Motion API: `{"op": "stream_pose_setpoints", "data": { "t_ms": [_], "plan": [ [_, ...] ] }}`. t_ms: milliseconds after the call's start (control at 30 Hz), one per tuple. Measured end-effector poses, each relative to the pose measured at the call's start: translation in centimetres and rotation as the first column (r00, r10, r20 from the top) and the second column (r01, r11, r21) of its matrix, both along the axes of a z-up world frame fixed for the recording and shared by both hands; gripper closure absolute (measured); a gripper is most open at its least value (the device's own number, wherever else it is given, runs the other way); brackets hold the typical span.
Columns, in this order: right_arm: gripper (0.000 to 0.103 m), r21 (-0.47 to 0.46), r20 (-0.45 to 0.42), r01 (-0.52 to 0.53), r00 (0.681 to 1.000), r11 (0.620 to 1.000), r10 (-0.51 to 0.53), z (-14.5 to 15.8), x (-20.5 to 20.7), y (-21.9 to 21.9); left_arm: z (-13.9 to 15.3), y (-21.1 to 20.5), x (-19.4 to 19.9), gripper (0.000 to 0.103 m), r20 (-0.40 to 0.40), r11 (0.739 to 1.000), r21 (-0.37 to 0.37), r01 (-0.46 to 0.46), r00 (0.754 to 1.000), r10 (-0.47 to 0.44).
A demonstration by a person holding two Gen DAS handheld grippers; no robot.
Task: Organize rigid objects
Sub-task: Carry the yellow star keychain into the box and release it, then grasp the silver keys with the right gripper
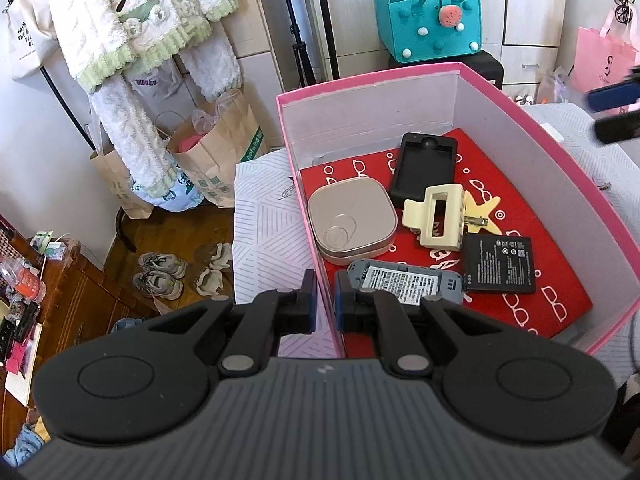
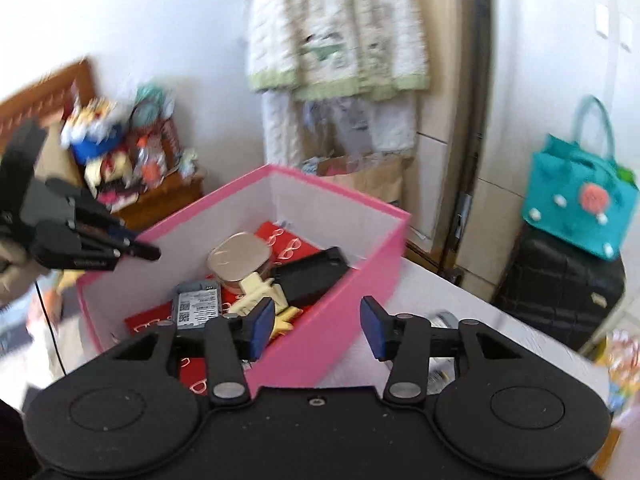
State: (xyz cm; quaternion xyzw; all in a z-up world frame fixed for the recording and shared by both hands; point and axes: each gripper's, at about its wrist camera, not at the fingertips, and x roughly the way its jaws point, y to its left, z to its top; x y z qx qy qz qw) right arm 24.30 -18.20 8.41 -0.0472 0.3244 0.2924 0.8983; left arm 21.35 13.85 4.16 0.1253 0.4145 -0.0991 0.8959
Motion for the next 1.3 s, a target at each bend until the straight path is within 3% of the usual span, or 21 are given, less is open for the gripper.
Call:
{"op": "stream_pose_setpoints", "data": {
  "t_ms": [267,500,700,800,900,967,1167,1300],
  "plan": [
    [0.045,0.007,0.027,0.189,0.982,0.982,-0.189,-2.5,-1.6,-6.2,0.0,-0.1,-0.1,0.095,0.011,1.000,-0.009,-0.003,1.000,0.004],
    [0.043,-0.005,-0.029,0.213,0.977,0.977,-0.213,-7.4,-1.0,-7.4,0.1,0.0,-0.1,0.095,0.009,1.000,-0.014,-0.011,1.000,0.011],
    [0.043,-0.026,-0.080,0.144,0.986,0.989,-0.146,-9.8,-0.3,-6.1,0.1,0.0,-0.2,0.095,0.008,1.000,-0.018,-0.012,1.000,0.013],
    [0.047,-0.016,-0.085,0.148,0.985,0.989,-0.149,-10.3,0.0,-4.9,0.1,0.2,-0.1,0.095,0.007,1.000,-0.019,-0.016,1.000,0.016],
    [0.065,-0.031,-0.082,0.130,0.988,0.991,-0.132,-10.8,0.4,-3.7,0.1,0.2,-0.1,0.095,0.006,1.000,-0.018,-0.017,1.000,0.018],
    [0.071,-0.064,-0.072,0.117,0.990,0.991,-0.122,-11.3,0.6,-2.9,0.1,0.3,-0.1,0.095,0.007,1.000,-0.019,-0.018,1.000,0.018],
    [0.072,-0.164,0.007,0.109,0.994,0.980,-0.109,-12.4,0.8,-1.4,0.1,0.3,-0.1,0.095,0.006,1.000,-0.021,-0.019,1.000,0.019],
    [0.071,-0.155,0.003,0.116,0.993,0.981,-0.117,-12.8,1.3,-1.4,0.1,0.4,-0.2,0.095,0.004,1.000,-0.022,-0.020,1.000,0.020]
  ]
}}
